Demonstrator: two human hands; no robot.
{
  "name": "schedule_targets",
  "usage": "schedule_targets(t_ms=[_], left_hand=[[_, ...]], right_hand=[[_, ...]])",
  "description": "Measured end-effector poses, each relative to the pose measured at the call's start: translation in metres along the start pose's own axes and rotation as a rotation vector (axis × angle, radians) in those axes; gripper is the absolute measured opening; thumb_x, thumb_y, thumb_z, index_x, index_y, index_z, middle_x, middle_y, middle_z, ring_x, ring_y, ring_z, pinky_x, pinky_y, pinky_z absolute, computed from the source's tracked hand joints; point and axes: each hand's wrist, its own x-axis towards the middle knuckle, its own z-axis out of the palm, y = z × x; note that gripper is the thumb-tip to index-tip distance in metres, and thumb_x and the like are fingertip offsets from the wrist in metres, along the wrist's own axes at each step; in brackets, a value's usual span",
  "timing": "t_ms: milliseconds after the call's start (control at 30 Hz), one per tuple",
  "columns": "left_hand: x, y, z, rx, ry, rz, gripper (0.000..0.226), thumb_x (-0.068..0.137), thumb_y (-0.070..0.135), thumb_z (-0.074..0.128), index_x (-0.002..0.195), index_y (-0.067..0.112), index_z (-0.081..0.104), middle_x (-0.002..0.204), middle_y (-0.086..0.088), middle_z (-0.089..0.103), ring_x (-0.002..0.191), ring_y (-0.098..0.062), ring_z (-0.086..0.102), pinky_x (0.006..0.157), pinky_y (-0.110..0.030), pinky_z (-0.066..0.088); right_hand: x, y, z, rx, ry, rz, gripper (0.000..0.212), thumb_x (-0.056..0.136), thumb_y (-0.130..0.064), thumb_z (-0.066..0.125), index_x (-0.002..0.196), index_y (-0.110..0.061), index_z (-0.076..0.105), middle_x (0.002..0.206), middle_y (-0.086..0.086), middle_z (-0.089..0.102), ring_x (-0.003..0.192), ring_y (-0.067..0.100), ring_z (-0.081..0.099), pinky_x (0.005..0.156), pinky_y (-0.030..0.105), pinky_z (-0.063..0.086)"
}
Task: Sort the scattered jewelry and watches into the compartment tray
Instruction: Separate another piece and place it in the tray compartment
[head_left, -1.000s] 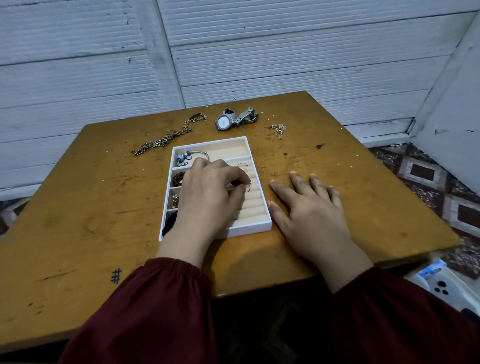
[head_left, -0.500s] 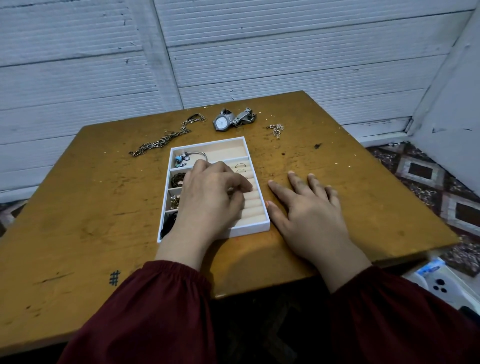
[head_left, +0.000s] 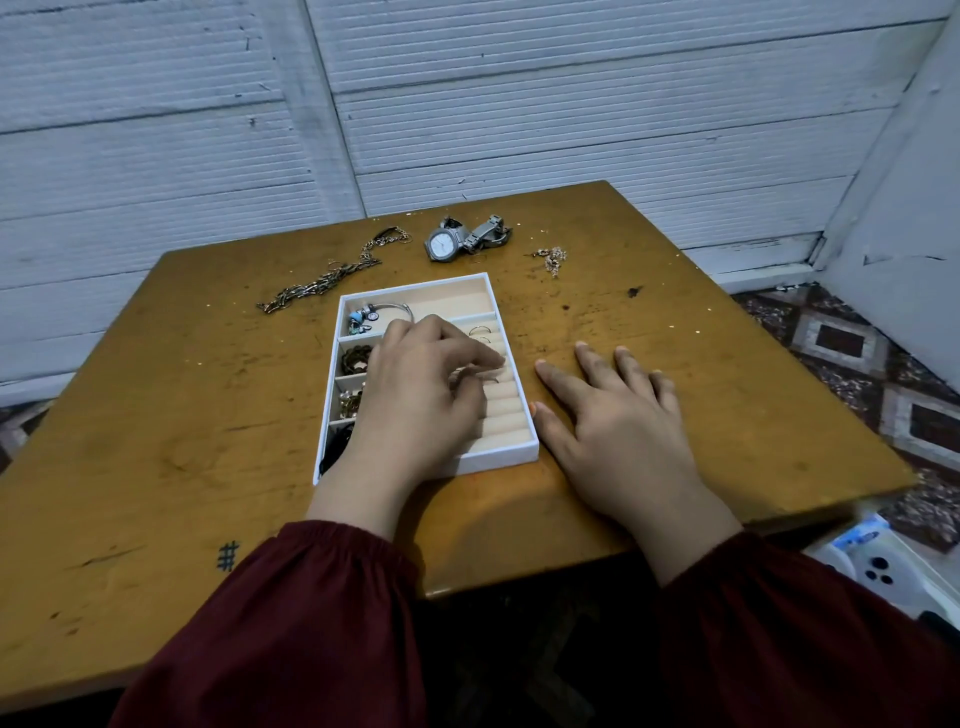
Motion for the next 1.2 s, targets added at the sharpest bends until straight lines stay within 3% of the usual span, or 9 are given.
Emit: schedule_targets(t_ms=[200,367,500,700,867,1033,1200], left_hand=[[0.002,-0.003,-0.006,-0.234,0.194,-0.102,0.035,0.074,0.013,0.043,0.084,0.038,0.064,0.093,0.007,0.059,0.099,-0.02,0.053,0.086,-0.043,0.047],[0.002,-0.002,-0.004,-0.279,0.23,-0.116,0.033,0.076,0.01,0.046,0.082,0.034,0.067,0.088,0.014,0.057,0.095,-0.02,0.055,0.084,-0.045,0.048],[0.004,0.001,-0.005,-0.282,0.2,-0.093,0.033,0.078,0.01,0.046,0.081,0.035,0.067,0.088,0.012,0.059,0.096,-0.018,0.054,0.085,-0.044,0.048],[0.022,0.002,-0.01,-0.293,0.149,-0.078,0.035,0.084,0.004,0.052,0.079,0.036,0.066,0.091,0.011,0.059,0.098,-0.018,0.055,0.085,-0.044,0.048],[0.047,0.006,-0.014,-0.248,0.108,-0.058,0.03,0.087,0.008,0.053,0.079,0.034,0.066,0.086,0.019,0.055,0.093,-0.019,0.056,0.08,-0.036,0.046],[0.083,0.006,-0.017,-0.173,0.034,-0.014,0.027,0.085,0.005,0.053,0.084,0.027,0.069,0.093,0.008,0.062,0.089,-0.014,0.057,0.081,-0.031,0.046],[0.114,0.003,-0.002,-0.054,-0.057,0.021,0.022,0.085,0.009,0.054,0.091,0.025,0.069,0.091,0.01,0.061,0.086,-0.014,0.056,0.077,-0.028,0.045]], right_hand=[[0.0,0.0,-0.001,0.008,0.002,-0.001,0.051,0.094,-0.058,0.029,0.144,-0.047,0.028,0.159,-0.007,0.016,0.146,0.024,0.007,0.116,0.046,0.005],[0.0,0.001,-0.002,0.062,-0.001,0.0,0.047,0.095,-0.055,0.036,0.141,-0.046,0.035,0.158,-0.007,0.019,0.147,0.022,0.007,0.117,0.045,0.004],[0.005,0.001,-0.009,0.199,0.003,0.064,0.041,0.094,-0.049,0.043,0.135,-0.043,0.046,0.154,-0.01,0.028,0.145,0.016,0.011,0.116,0.041,0.004],[0.021,0.001,-0.024,0.284,0.08,0.075,0.037,0.091,-0.049,0.047,0.126,-0.038,0.055,0.134,-0.008,0.05,0.127,0.017,0.04,0.104,0.039,0.028],[0.052,0.0,-0.037,0.265,0.113,0.063,0.033,0.091,-0.045,0.049,0.121,-0.036,0.058,0.13,-0.001,0.053,0.126,0.023,0.043,0.101,0.038,0.031],[0.096,0.008,-0.04,0.273,0.224,0.113,0.029,0.089,-0.036,0.052,0.116,-0.031,0.062,0.123,0.002,0.058,0.121,0.027,0.047,0.101,0.041,0.033],[0.135,0.017,-0.026,0.324,0.279,0.185,0.024,0.088,-0.034,0.055,0.11,-0.031,0.064,0.118,-0.001,0.062,0.117,0.027,0.051,0.099,0.039,0.033]])
